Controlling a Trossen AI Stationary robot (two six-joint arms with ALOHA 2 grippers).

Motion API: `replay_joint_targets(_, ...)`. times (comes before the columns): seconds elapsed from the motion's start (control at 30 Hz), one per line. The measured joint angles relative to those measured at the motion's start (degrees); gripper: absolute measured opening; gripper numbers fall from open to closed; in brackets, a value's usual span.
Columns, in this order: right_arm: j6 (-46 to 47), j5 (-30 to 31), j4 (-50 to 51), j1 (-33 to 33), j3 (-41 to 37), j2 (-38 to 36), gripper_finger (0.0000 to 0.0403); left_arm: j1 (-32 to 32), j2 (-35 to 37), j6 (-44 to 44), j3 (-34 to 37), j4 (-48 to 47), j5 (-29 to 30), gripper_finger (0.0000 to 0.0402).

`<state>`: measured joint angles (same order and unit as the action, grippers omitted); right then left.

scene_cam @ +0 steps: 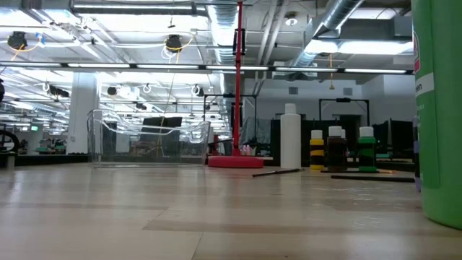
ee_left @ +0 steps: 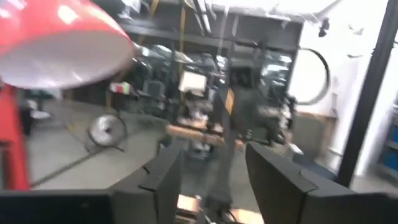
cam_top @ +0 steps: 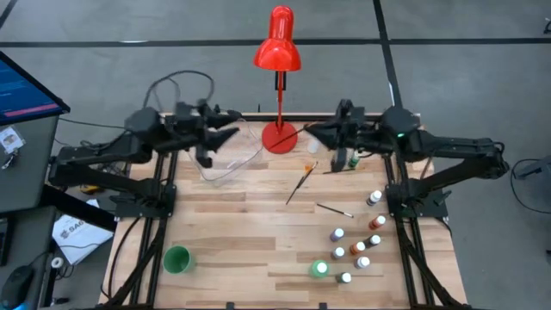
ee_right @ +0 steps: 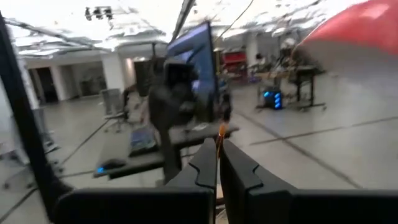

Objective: Pick & Place Paint Supplies
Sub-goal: Put the black paintbrush into the green cup

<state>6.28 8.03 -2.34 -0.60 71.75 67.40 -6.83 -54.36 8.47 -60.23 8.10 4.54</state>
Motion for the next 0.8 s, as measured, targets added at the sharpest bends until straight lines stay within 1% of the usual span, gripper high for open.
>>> replay_joint_targets(0.13,2.8,-4.7,-3.7,1.3,0.0,7.3,0.0000,0.0,3.9,-2.2,0.0,0.2,2.4,0.0084)
replay_joint_targets(0.23,4.9,-10.4,-11.1,1.7,0.0,13.8,0.0000,0.0,6.1,-2.2,0.0,0.2,2.4,0.0026)
replay_joint_targets(0.27,5.7,-12.4,-14.3,1.7,0.0,16.0,0.0000,0.0,6.7,-2.2,0.0,0.0,2.4,0.0014)
replay_joint_targets(0.33,7.4,-16.5,-19.9,1.7,0.0,20.2,0.0000,0.0,7.7,-2.2,0.0,0.1,2.5,0.0007)
replay_joint_targets(0.4,9.1,-20.8,-22.8,1.7,1.1,24.6,0.0000,0.0,8.6,-2.2,0.0,-0.2,3.6,0.0006)
replay_joint_targets(0.5,9.8,-27.3,-23.9,2.2,4.4,30.8,0.0000,0.0,9.5,-2.1,0.0,-0.2,5.5,0.0001)
replay_joint_targets(0.6,8.3,-33.1,-24.3,3.9,9.2,36.5,0.0000,0.0,9.8,-2.0,0.0,-0.2,6.2,0.0001)
replay_joint_targets(0.7,6.7,-36.9,-24.4,5.9,14.7,41.9,0.0000,0.0,9.7,-2.0,0.0,-0.3,6.2,0.0001)
replay_joint_targets(0.8,5.6,-38.1,-23.9,7.5,20.4,46.7,0.0000,0.0,9.4,-1.9,0.0,-0.2,6.2,0.0001)
